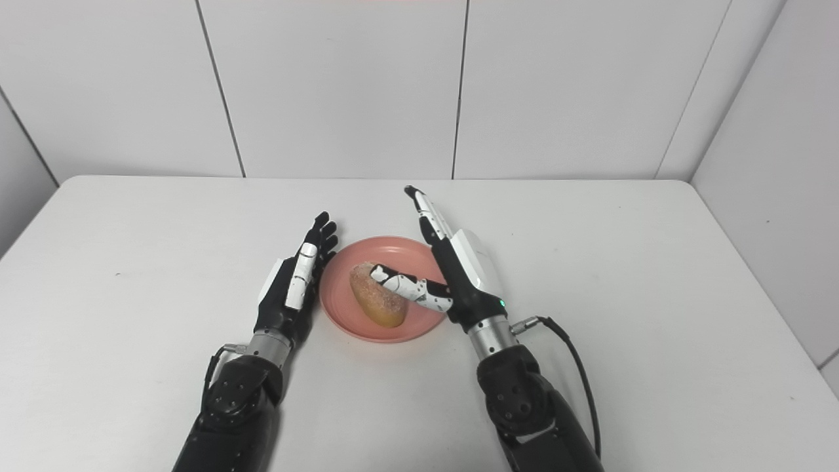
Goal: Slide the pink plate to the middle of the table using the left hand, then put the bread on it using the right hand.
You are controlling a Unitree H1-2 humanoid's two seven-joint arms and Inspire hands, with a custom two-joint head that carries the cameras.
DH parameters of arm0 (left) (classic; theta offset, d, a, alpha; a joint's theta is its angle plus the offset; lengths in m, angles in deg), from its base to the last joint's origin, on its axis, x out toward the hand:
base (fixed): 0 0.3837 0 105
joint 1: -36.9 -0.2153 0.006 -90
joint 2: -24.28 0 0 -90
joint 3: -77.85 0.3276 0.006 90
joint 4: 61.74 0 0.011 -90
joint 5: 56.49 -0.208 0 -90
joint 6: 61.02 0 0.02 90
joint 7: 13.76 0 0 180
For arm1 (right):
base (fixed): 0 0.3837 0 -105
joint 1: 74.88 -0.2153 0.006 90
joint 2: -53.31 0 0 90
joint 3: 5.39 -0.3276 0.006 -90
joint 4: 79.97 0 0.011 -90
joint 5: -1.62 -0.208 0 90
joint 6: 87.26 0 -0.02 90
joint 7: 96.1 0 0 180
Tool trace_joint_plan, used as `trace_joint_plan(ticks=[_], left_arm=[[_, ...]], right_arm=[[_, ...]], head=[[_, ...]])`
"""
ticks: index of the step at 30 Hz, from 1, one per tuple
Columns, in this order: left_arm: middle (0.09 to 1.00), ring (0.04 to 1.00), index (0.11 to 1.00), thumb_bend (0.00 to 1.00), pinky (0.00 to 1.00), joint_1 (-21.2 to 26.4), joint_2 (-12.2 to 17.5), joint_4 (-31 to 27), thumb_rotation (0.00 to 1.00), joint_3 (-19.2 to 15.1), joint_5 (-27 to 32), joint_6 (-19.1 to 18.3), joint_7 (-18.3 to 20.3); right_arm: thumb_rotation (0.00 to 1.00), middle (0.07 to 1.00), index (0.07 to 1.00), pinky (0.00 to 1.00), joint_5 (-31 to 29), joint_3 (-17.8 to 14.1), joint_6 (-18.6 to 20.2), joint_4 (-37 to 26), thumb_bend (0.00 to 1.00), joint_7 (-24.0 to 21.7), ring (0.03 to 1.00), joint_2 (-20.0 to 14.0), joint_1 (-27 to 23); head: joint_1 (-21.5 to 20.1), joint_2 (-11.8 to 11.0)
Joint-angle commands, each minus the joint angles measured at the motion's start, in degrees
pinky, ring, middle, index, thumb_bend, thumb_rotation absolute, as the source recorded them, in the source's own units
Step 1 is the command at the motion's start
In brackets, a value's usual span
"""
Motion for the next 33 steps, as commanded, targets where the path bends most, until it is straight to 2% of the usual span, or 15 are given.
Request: trace_joint_plan(ticks=[1,9,14,19,25,28,33], left_arm=[[1.0,1.0,1.0,0.62,1.0,1.23,0.42,-0.94,1.0,0.37,-1.22,1.07,-0.57],[1.0,1.0,1.0,0.63,1.0,0.94,0.8,-1.24,1.0,0.37,-4.2,1.37,-2.5],[1.0,1.0,1.0,0.67,1.0,0.68,0.71,-2.14,1.0,0.31,-4.99,0.5,-3.42],[1.0,1.0,1.0,0.69,1.0,0.4,0.58,-2.61,1.0,0.21,-7.19,1.6,-5.71],[1.0,1.0,1.0,0.7,1.0,0.27,0.74,-2.99,1.0,0.13,-6.58,1.6,-5.77],[1.0,1.0,1.0,0.69,1.0,0.21,0.83,-3.01,1.0,0.1,-6.47,1.42,-5.69],[1.0,1.0,1.0,0.69,1.0,0.06,0.9,-2.84,1.0,-0.06,-5.7,1.2,-5.17]], right_arm=[[0.97,1.0,1.0,0.98,-2.75,-1.71,-1.87,-1.36,0.58,0.25,0.999,0.75,-1.33],[1.0,1.0,1.0,1.0,-9.58,-5.46,0.92,0.28,0.64,-2.72,1.0,1.12,-0.71],[1.0,1.0,1.0,0.99,-13.33,-6.79,0.52,1.51,0.65,-4.22,1.0,1.55,-0.68],[1.0,1.0,1.0,1.0,-14.7,-7.44,-0.5,3.62,0.65,-4.16,1.0,2.12,-0.38],[0.98,1.0,1.0,1.0,-17.17,-8.73,-0.03,4.9,0.67,-4.3,1.0,3.34,-0.38],[0.99,1.0,1.0,1.0,-19.33,-9.33,2.42,4.74,0.7,-5.7,1.0,3.73,-0.23],[1.0,1.0,1.0,1.0,-22.28,-9.79,6.75,3.49,0.69,-7.35,1.0,4.18,0.02]], head=[[0.09,0.1],[0.02,0.16],[-0.03,0.31],[-0.19,0.13],[-0.38,0.12],[-0.4,0.2],[-0.62,0.36]])
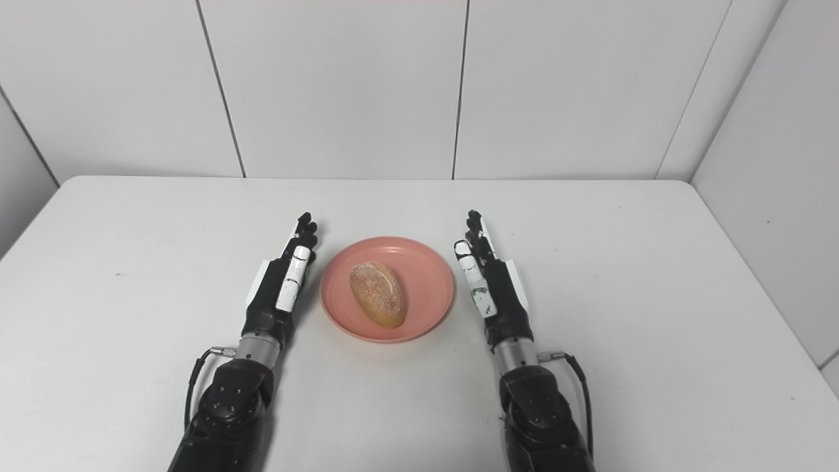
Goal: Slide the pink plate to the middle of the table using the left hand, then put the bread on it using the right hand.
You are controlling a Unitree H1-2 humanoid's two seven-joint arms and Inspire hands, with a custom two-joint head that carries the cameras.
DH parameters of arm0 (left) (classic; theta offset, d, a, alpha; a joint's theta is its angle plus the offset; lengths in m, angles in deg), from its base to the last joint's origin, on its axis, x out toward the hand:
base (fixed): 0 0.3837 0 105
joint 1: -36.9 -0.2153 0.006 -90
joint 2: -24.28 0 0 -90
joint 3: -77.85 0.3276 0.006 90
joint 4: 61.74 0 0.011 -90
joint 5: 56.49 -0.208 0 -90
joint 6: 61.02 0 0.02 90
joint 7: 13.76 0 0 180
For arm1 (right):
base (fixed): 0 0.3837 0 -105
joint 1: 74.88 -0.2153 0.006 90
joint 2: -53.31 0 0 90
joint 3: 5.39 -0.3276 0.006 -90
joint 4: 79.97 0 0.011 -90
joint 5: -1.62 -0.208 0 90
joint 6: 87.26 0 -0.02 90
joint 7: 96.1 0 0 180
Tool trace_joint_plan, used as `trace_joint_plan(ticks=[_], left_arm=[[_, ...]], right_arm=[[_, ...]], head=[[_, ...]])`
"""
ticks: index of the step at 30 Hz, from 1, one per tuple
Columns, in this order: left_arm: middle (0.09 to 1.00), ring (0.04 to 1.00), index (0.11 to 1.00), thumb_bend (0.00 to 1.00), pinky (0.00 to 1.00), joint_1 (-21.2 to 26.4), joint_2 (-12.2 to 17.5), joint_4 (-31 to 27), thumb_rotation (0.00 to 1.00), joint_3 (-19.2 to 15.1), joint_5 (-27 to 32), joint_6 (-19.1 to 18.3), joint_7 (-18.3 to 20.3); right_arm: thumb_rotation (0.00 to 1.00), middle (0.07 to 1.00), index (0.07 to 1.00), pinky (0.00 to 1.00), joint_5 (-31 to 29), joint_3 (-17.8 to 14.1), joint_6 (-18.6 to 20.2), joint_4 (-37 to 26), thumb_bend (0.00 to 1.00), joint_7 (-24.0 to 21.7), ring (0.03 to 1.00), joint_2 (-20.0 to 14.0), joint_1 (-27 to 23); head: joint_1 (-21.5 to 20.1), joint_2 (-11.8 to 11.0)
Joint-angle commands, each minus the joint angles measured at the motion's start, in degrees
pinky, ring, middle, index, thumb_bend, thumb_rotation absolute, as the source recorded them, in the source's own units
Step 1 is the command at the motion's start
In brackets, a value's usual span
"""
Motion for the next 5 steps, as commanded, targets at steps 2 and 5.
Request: trace_joint_plan(ticks=[2,5], left_arm=[[1.0,1.0,1.0,0.69,1.0,0.99,0.25,-1.47,1.0,0.02,0.3,0.93,0.19],[1.0,1.0,1.0,0.68,1.0,0.95,0.2,-1.58,1.0,0.01,0.36,0.77,0.26]], right_arm=[[1.0,1.0,1.0,1.0,-1.79,-0.64,2.17,-2.2,0.69,-1.05,1.0,0.56,-1.21],[1.0,1.0,1.0,1.0,-2.25,-0.89,2.76,-2.41,0.68,-0.99,1.0,0.78,-1.06]], head=[[-0.06,0.22],[-0.12,0.22]])
